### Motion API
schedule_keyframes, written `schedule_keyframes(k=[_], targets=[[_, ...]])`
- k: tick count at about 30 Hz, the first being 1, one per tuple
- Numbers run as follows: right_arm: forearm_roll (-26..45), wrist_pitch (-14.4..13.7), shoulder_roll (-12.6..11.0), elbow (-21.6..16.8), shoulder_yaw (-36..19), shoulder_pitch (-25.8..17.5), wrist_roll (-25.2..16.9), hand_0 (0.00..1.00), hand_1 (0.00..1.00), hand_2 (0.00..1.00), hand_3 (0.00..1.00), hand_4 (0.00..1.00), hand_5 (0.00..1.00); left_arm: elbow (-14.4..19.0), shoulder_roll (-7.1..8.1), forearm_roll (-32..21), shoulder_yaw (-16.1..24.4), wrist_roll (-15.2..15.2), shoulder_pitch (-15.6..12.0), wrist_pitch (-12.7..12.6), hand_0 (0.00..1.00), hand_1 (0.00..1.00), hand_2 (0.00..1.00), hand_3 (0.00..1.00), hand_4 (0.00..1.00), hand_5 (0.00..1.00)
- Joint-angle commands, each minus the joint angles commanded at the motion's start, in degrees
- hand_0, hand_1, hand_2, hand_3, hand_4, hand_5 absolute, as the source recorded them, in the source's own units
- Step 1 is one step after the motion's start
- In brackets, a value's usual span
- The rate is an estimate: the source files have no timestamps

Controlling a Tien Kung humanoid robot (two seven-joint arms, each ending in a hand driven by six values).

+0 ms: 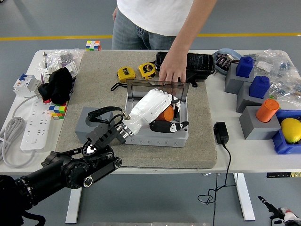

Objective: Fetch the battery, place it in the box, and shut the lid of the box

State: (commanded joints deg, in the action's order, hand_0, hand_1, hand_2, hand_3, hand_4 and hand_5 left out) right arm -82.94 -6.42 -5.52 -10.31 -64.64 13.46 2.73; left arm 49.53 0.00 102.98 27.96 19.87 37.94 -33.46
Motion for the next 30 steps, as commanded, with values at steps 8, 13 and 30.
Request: schedule_keyframes(k=[8, 13, 30], targets=[[0.0, 0.0, 0.0, 0.0, 0.0, 0.0, 0.0, 0.828, 0.765, 0.745, 0.821, 0.998, 0.998, -0.4, 0.00, -0.4, 0.0, 0.6, 0.0, 0.5, 0.587, 0.634, 0.499, 0.436, 0.773, 0.474], [0.0, 0.0, 0.0, 0.0, 0.1, 0.0, 0.1, 0.828, 0.765, 0.745, 0.822, 0.998, 0.998, -0.5, 0.00, -0.4, 0.2, 1.3, -0.1, 1.3, 0.856, 0.748, 0.655, 0.564, 0.782, 0.471], [0.5, 0.0, 0.1, 0.0, 0.9, 0.0, 0.0, 0.828, 0.765, 0.745, 0.822, 0.998, 0.998, 0.2, 0.00, 3.7, 1.6, -0.9, -0.7, 2.3, 0.998, 0.978, 0.918, 0.853, 0.947, 0.718]])
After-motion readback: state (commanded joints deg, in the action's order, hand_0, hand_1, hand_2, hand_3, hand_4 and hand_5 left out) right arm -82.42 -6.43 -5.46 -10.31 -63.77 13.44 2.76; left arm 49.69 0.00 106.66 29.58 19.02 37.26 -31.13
